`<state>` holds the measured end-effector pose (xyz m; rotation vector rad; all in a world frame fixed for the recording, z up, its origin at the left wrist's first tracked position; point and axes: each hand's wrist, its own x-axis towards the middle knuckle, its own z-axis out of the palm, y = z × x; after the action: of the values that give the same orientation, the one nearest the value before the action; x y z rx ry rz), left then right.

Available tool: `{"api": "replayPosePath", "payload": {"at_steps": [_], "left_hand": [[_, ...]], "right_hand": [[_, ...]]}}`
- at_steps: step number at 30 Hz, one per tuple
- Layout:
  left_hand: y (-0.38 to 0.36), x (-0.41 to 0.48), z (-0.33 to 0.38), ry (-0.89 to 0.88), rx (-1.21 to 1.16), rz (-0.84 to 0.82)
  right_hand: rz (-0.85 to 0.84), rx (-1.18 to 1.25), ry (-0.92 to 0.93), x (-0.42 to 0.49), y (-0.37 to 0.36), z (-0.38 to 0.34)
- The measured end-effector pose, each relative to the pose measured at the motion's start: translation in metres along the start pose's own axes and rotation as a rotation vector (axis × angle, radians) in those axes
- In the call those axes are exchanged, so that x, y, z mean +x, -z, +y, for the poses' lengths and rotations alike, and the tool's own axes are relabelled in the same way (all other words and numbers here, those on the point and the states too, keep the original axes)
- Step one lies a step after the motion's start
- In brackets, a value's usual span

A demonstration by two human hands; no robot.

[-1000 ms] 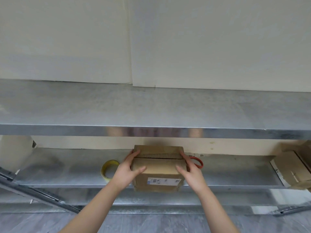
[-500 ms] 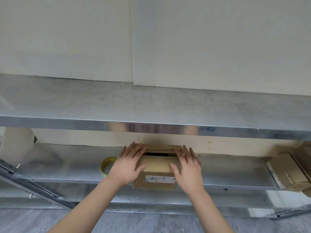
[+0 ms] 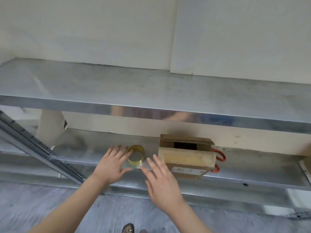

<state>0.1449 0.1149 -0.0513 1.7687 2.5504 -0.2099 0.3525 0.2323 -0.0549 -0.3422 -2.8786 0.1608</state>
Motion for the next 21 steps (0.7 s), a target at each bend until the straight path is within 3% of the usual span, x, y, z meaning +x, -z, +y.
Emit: {"api": "replayPosePath", "payload": {"at_steps": [4, 10, 16, 21], "left_hand": [[-0.031, -0.001, -0.023, -0.075, 0.018, -0.111], [-0.056, 0.027, -0.033, -0.209, -0.066, -0.181], [-0.071, 0.051, -0.041, -0.355, -0.109, 0.039], [-0.078, 0.058, -0.056, -0.380, -0.140, 0.046]], "right_hand": [[-0.181, 0.077, -0.148, 0.011, -0.037, -0.030], [-0.234, 0.233, -0.493, 0.042, -0.088, -0.025], [-0.241, 0.237, -0.655, 0.069, -0.111, -0.023], [-0.235, 0.221, -0.723, 0.079, -0.116, -0.018]]}}
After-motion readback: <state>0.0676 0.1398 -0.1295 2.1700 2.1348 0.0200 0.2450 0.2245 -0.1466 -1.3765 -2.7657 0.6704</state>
